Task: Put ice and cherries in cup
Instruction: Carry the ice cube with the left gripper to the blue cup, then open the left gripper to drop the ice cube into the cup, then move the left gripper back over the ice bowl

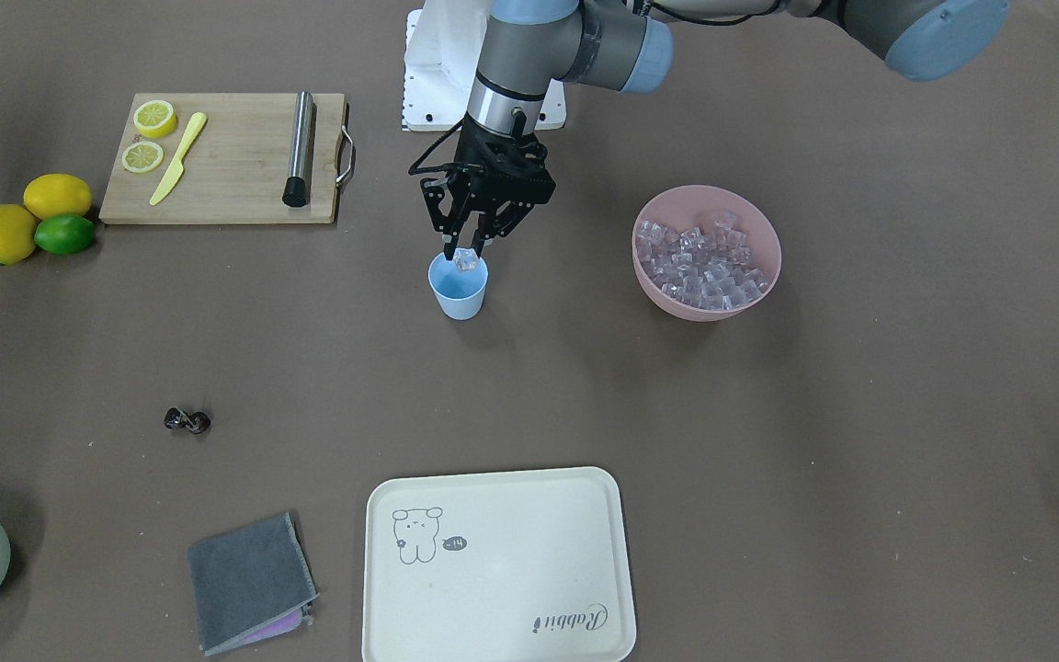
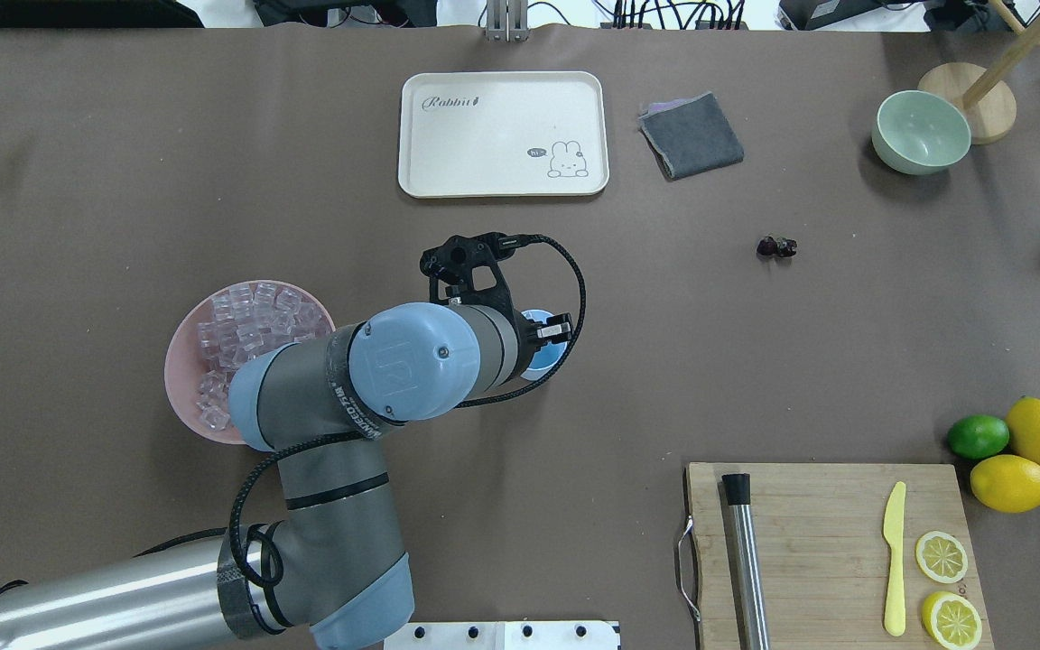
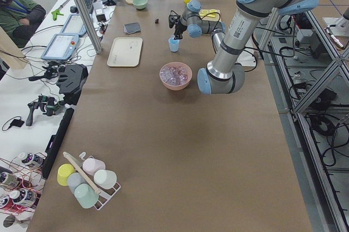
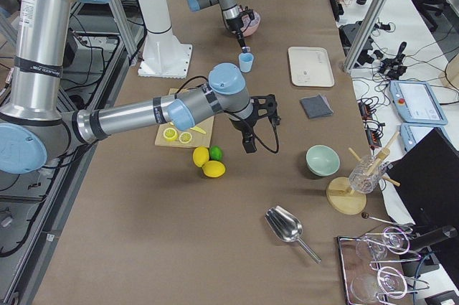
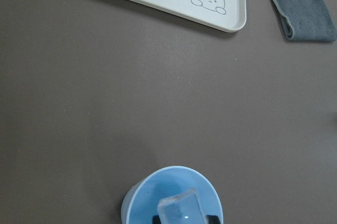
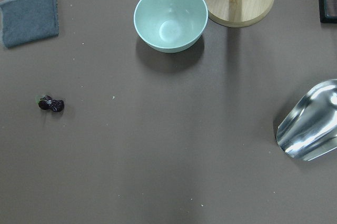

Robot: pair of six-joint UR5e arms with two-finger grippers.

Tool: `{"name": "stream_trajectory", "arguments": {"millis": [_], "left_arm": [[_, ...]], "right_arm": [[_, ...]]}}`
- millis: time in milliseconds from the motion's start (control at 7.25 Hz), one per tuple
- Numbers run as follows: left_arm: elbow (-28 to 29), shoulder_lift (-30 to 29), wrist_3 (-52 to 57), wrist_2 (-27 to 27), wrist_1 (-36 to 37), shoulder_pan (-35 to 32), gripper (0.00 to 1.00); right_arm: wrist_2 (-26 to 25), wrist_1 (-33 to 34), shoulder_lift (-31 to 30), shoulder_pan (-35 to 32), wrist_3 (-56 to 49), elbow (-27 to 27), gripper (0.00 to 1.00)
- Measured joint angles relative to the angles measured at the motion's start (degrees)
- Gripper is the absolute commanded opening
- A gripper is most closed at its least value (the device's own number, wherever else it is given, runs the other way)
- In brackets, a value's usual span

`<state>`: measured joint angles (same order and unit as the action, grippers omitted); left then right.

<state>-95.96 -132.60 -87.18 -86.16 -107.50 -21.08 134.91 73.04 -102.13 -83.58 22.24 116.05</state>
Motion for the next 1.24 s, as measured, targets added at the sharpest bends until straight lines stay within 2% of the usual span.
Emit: {"name": "stream_trajectory", "arguments": {"millis": [690,828,1241], "left_arm": [[-1.51,0.56,0.86,-0.22,0.28,-0.03,0.42],[-4.87,2.79,3.09,-0.36,1.09,-0.12,0.42],[-20.93,16.74,14.43,-1.58,8.53,-1.08,0.45]], "right_arm": [[0.00,0.00,0.01,0.00,0.00,-0.03,1.00],[0.02,0.00,0.01,0.00,0.02,-0.02,1.00],[0.09,0.00,0.00,0.00,0.08,-0.01,1.00]]}}
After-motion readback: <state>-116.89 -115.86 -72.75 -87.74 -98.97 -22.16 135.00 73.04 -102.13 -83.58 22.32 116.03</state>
